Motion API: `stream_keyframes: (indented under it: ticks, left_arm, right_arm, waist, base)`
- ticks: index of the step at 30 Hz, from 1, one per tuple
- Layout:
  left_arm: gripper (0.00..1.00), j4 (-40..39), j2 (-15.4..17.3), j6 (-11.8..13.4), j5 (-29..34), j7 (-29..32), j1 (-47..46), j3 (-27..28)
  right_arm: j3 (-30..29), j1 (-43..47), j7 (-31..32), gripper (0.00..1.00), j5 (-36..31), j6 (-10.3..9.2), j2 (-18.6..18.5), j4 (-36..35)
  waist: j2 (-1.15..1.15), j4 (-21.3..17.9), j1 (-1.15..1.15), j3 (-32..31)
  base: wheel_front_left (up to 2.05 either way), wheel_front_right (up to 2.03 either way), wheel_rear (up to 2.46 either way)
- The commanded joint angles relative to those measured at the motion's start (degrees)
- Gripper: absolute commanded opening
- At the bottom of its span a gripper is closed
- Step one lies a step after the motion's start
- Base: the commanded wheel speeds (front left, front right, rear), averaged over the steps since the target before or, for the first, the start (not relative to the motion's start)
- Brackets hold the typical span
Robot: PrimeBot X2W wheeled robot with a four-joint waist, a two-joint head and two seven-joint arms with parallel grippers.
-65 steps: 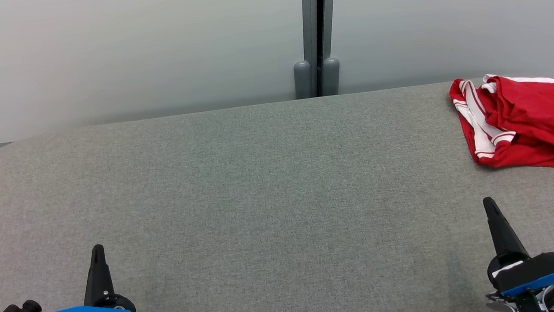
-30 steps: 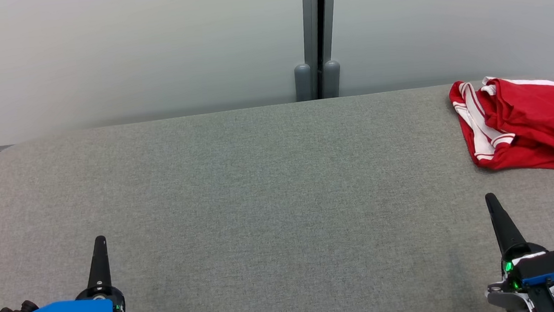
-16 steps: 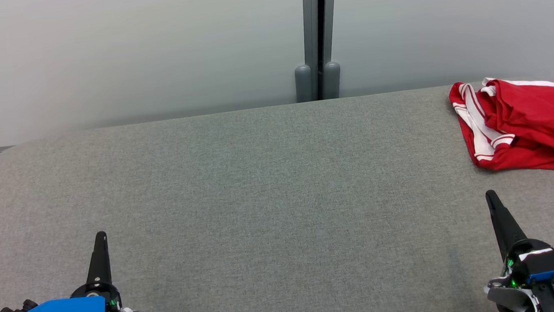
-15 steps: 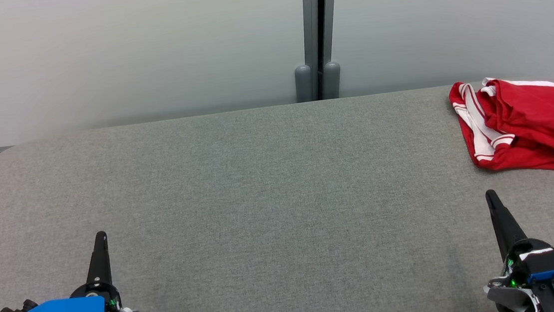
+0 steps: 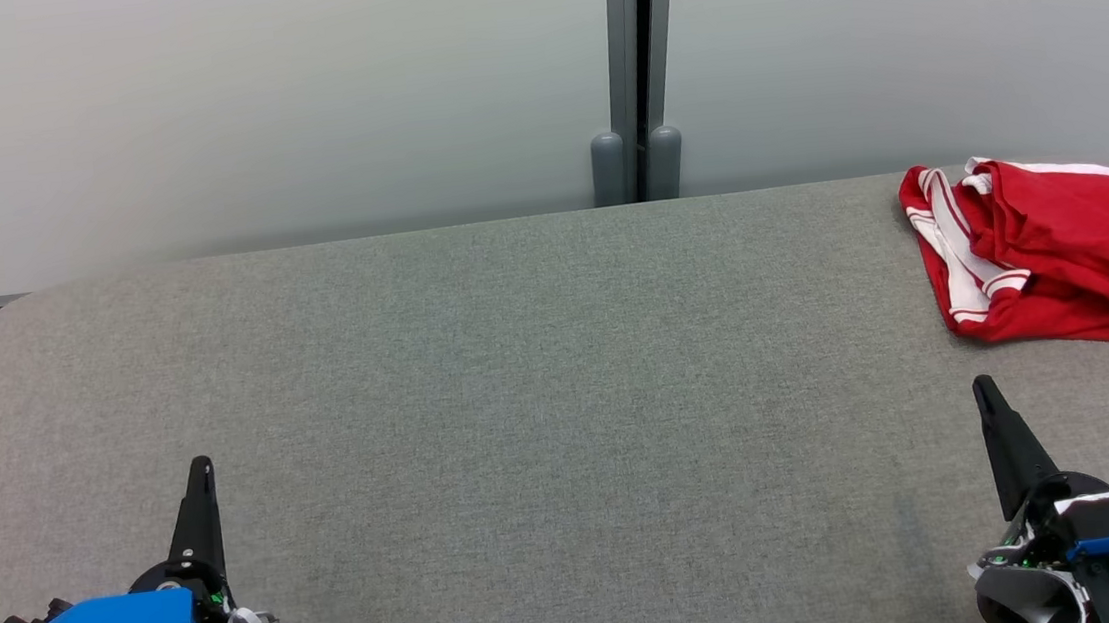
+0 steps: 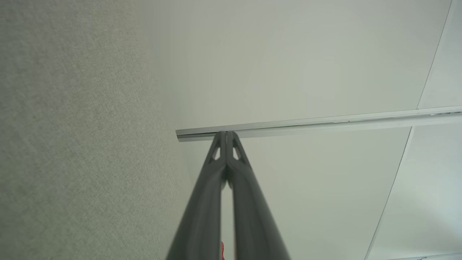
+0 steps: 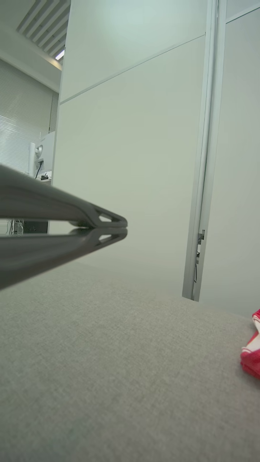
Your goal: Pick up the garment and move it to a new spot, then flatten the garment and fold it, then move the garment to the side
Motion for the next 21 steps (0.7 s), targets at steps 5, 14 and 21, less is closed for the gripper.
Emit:
stream_keyframes:
  ticks: [5,14,21]
  left_arm:
    - [0.0,-0.37,-0.21,-0.53,-2.4,0.7,-1.03,0.23]
    - [0.0,-0.34,-0.39,-0.51,-5.3,1.47,-1.26,0.5]
    - [0.0,-0.35,-0.38,-0.5,-5.3,1.46,-1.26,0.48]
  right_arm:
    - [-0.27,-0.8,0.56,0.0,2.79,0.02,-0.29,0.14]
    - [-0.37,-0.98,1.11,0.0,5.91,0.02,-0.29,0.36]
    - [-0.36,-0.98,1.1,0.0,5.9,0.02,-0.29,0.35]
  waist:
    - [0.0,0.01,0.0,-0.07]
    - [0.0,0.03,0.0,-0.19]
    - [0.0,0.03,0.0,-0.19]
  base:
    - [0.0,0.0,0.0]
    - [0.0,0.0,0.0]
    - [0.0,0.0,0.0]
